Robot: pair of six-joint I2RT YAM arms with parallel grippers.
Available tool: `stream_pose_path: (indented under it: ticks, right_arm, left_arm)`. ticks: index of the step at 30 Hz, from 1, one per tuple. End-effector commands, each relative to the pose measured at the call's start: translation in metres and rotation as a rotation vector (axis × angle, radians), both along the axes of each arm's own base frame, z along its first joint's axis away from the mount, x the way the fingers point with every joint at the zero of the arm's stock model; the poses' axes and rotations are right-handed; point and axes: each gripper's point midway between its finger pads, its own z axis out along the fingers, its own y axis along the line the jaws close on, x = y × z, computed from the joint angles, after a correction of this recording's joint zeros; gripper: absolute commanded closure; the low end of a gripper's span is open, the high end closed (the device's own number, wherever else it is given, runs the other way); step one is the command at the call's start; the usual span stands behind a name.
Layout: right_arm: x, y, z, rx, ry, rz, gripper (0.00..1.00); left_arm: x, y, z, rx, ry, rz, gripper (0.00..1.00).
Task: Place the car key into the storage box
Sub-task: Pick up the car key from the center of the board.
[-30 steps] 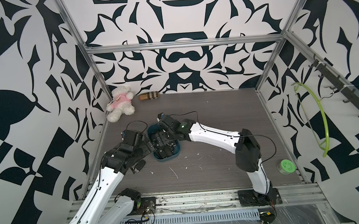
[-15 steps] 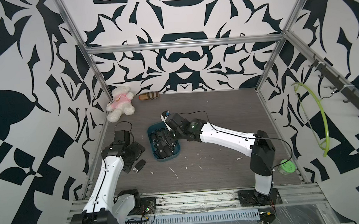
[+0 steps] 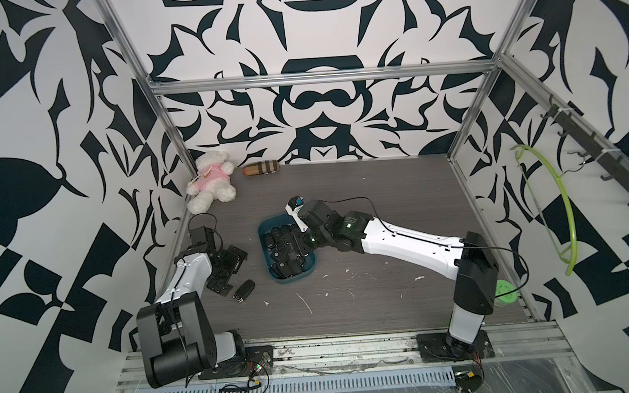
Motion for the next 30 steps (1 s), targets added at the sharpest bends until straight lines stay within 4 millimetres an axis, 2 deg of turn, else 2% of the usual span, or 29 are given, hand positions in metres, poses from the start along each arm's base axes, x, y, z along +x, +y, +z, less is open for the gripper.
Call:
stream_pose_path:
  ticks: [1,9,16,23,28,30]
  right_arm:
    - [0.001,-0.001,0.020,0.053,-0.024,-0.002,0.00]
    - [0.005,0.001,0.015,0.055,-0.010,0.002,0.00]
    - [0.005,0.002,0.009,0.054,0.015,0.008,0.00]
    - [0.006,-0.001,0.004,0.066,0.039,-0.010,0.00]
    - [0.005,-0.003,0.001,0.062,0.048,-0.024,0.00]
    - [0.005,-0.004,0.002,0.063,0.047,-0.025,0.00]
  left_arm:
    - [-0.014,-0.010,-0.010,-0.042,0.015,-0.029,0.01]
    - [-0.051,-0.026,-0.012,-0.108,-0.003,0.056,0.01]
    - [-0.060,-0.027,-0.009,-0.098,0.005,0.058,0.02]
    - [-0.066,-0.020,-0.001,0.131,0.081,-0.064,0.08]
    - [-0.067,-0.018,-0.007,0.220,0.162,-0.115,0.14]
    - [-0.074,-0.015,-0.010,0.257,0.218,-0.132,0.20]
